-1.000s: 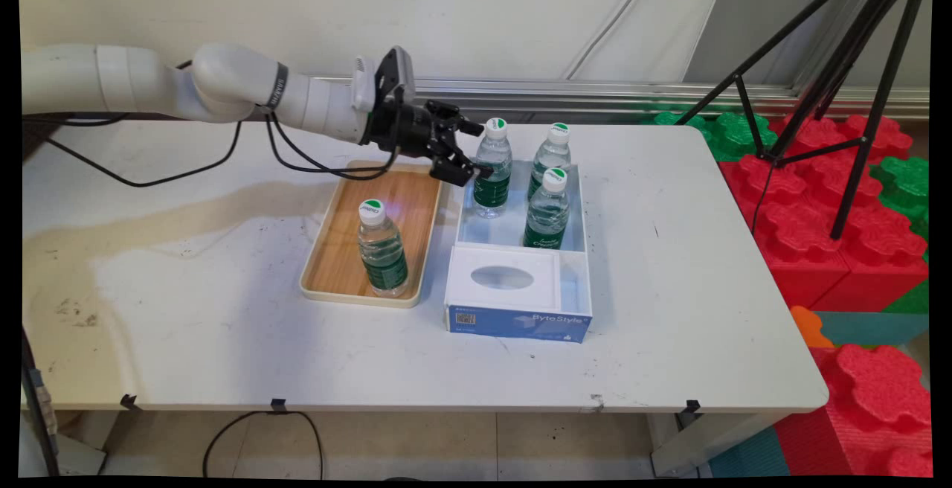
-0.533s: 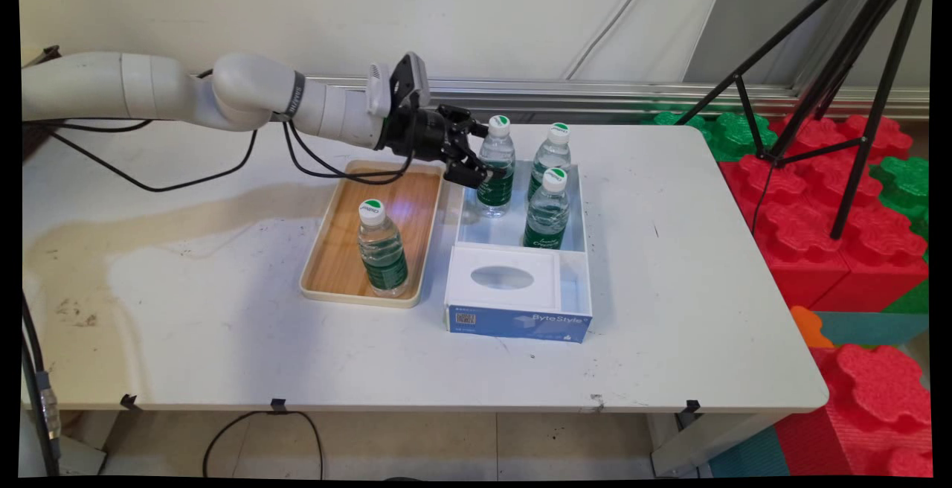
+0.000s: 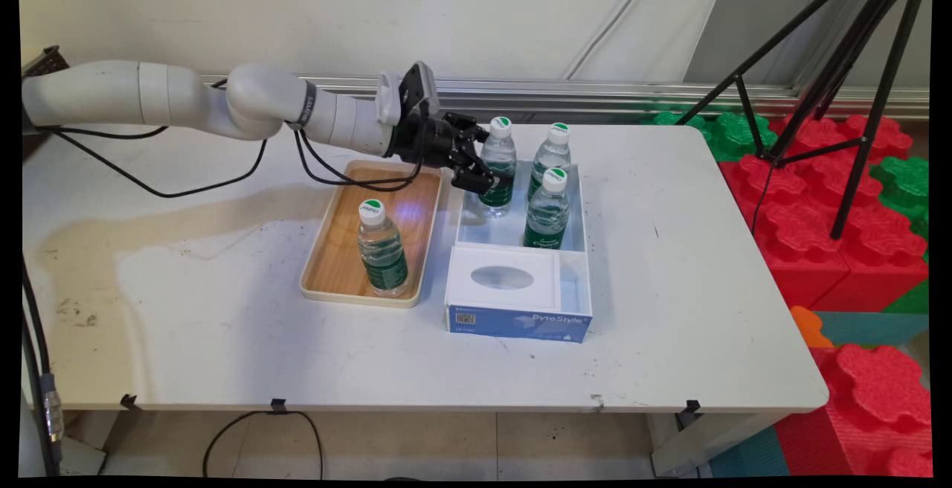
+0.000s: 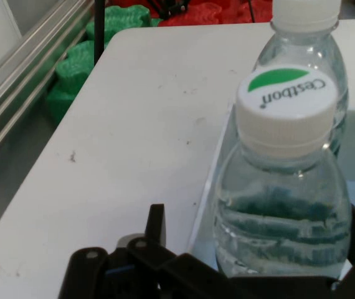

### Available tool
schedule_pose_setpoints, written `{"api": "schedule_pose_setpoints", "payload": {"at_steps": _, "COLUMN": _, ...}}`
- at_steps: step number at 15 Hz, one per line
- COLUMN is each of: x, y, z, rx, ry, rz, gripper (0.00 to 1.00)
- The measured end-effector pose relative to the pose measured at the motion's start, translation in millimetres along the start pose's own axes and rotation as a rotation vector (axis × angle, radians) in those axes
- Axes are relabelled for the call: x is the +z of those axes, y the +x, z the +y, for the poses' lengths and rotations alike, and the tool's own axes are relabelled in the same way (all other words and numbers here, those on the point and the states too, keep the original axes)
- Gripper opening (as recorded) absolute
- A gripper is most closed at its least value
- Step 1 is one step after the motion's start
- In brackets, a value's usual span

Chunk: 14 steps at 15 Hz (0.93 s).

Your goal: Pick up the green bottle from the white box, then place the picked object on the tray

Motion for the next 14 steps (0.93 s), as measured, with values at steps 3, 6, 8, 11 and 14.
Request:
{"api": "schedule_pose_setpoints", "payload": {"at_steps": 3, "x": 4, "y": -3, "z": 0, "rx": -0.006, "ry": 0.001, "rz": -0.002, "gripper": 1.00}}
{"api": "schedule_pose_setpoints", "payload": {"at_steps": 6, "x": 9, "y": -6, "z": 0, "rx": -0.012, "ry": -0.002, "rz": -0.003, "gripper": 0.00}}
{"api": "schedule_pose_setpoints", "payload": {"at_steps": 8, "x": 10, "y": -7, "z": 1, "rx": -0.018, "ry": -0.005, "rz": -0.004, "gripper": 0.00}}
{"api": "schedule_pose_setpoints", "payload": {"at_steps": 11, "x": 12, "y": -7, "z": 2, "rx": -0.025, "ry": -0.013, "rz": -0.005, "gripper": 0.00}}
{"api": "schedule_pose_setpoints", "payload": {"at_steps": 14, "x": 11, "y": -3, "z": 2, "rx": -0.028, "ry": -0.023, "rz": 0.000, "gripper": 0.00}}
